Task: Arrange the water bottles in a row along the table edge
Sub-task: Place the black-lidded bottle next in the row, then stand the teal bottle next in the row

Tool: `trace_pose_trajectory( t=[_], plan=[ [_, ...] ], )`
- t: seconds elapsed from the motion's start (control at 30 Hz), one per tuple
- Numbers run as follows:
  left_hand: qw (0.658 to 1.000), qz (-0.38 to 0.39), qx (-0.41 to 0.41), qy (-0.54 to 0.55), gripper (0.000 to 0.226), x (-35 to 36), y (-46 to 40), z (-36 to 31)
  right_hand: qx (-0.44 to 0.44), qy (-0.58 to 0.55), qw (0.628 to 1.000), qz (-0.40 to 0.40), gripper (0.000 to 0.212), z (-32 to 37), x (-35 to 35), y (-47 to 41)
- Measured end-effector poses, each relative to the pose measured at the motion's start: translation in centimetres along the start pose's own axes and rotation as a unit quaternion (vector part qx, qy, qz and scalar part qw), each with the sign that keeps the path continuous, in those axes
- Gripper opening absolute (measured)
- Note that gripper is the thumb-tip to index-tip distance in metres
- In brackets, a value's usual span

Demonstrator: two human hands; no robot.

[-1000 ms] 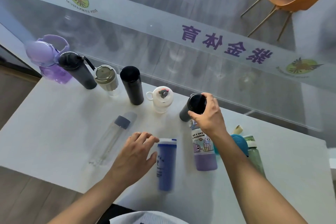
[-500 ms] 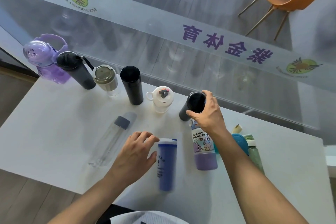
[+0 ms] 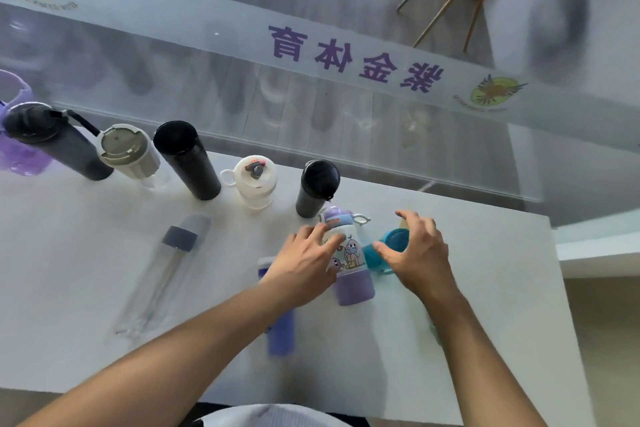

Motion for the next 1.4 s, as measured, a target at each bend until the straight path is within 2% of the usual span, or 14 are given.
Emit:
trace_pose_trajectory(
  t=[0.2, 0.33, 0.43, 0.73, 1.07, 1.4],
  plan=[
    [0.997, 0.008, -0.077, 0.016, 0.061, 4.1, -5.9, -2.0, -0.049, 0.006, 0.999, 0.013, 0.076, -2.3, 0.8, 1.7],
    [0.992, 0.017, -0.118, 0.037, 0.056, 7.3, -7.0, -2.0, -0.077, -0.054, 0.995, 0.031, 0.074, -3.1, 1.3, 1.6],
    [0.99, 0.01, -0.13, 0.044, 0.067, 8.2, -6.5, -2.1, -0.097, -0.075, 0.992, 0.038, 0.075, -3.7, 1.5, 1.4],
    [0.989, -0.023, -0.139, 0.046, 0.068, 9.5, -0.8, -3.6, -0.079, -0.125, 0.989, 0.023, 0.081, -6.3, 0.0, -3.0],
    [0.991, 0.005, -0.132, 0.022, 0.074, 12.0, 3.7, -4.9, -0.127, -0.141, 0.979, 0.077, 0.079, -0.7, 1.2, -8.7],
    [0.99, 0.029, -0.137, 0.034, 0.075, 11.2, 3.8, -5.1, -0.139, -0.117, 0.981, 0.069, 0.078, 1.7, 2.1, -9.2]
  ],
)
Point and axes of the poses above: each hand's wrist, its own y-axis away from the middle knuckle, its own x-axis out of the palm, z = x × y, the point moved 8 cm from there along -y, towards the middle knuckle, and after that the axes turned 2 degrees about -x, right-handed, at the moved point
